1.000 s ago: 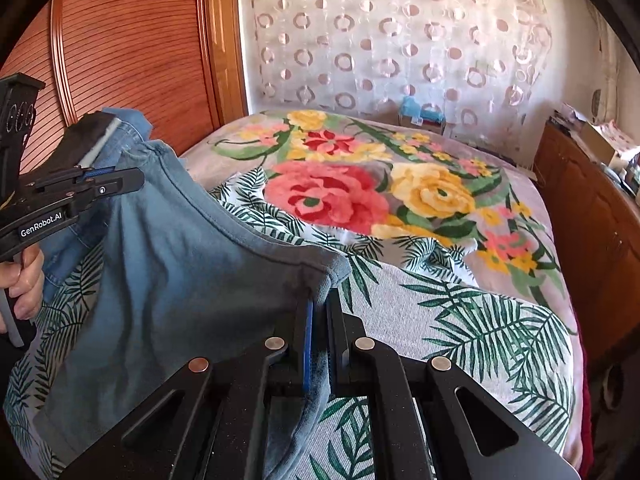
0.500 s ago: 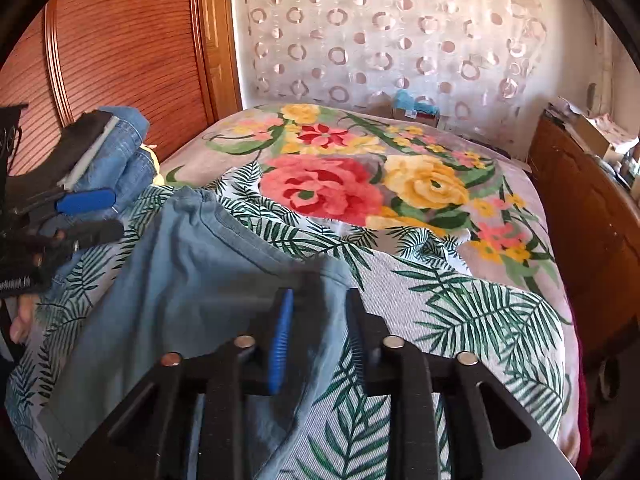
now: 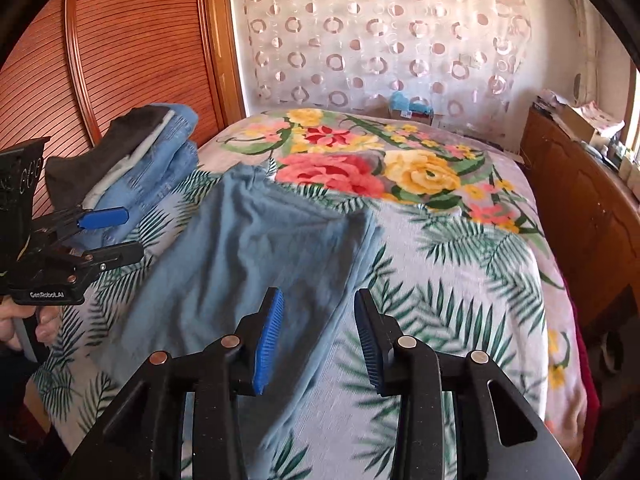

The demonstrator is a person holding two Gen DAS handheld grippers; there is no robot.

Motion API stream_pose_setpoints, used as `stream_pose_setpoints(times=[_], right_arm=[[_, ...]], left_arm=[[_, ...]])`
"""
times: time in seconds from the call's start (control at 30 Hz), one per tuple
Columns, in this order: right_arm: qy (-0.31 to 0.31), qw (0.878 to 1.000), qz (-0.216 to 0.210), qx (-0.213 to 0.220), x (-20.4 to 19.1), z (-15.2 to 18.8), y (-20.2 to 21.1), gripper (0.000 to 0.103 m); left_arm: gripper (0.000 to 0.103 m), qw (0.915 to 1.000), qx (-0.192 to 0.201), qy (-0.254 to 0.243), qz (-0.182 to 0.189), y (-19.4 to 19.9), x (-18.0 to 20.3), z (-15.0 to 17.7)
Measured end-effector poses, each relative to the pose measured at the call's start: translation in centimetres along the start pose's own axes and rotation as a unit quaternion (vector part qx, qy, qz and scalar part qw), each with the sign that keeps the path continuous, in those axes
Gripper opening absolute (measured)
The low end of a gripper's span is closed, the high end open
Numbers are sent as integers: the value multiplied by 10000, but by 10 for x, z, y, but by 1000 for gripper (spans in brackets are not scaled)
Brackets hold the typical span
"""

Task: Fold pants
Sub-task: 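Lower the held shorts onto the bed and open both grippers, then move both grippers to the shorts' hem edge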

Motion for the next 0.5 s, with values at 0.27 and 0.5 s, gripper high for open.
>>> stream_pose_setpoints(times=[0.27,0.5], right_arm=[[-216,9996,-119,-168,-15,46,18,38],[-426,9989,-90,-162,-17,62,26,38]], left_arm=[[80,9998,-175,-22,93,15,13,41],[45,9988,-302,120,369,19,19,63]])
Point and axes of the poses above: each gripper's, at about its wrist camera, not at the fingertips, and y roughly against the way its jaws point, x to its right, z to its underside, the point moved 3 cm from there along -y, roughly the way its jaws point, and after that the axes turned 2 degrees about -y, right-handed, at the moved point
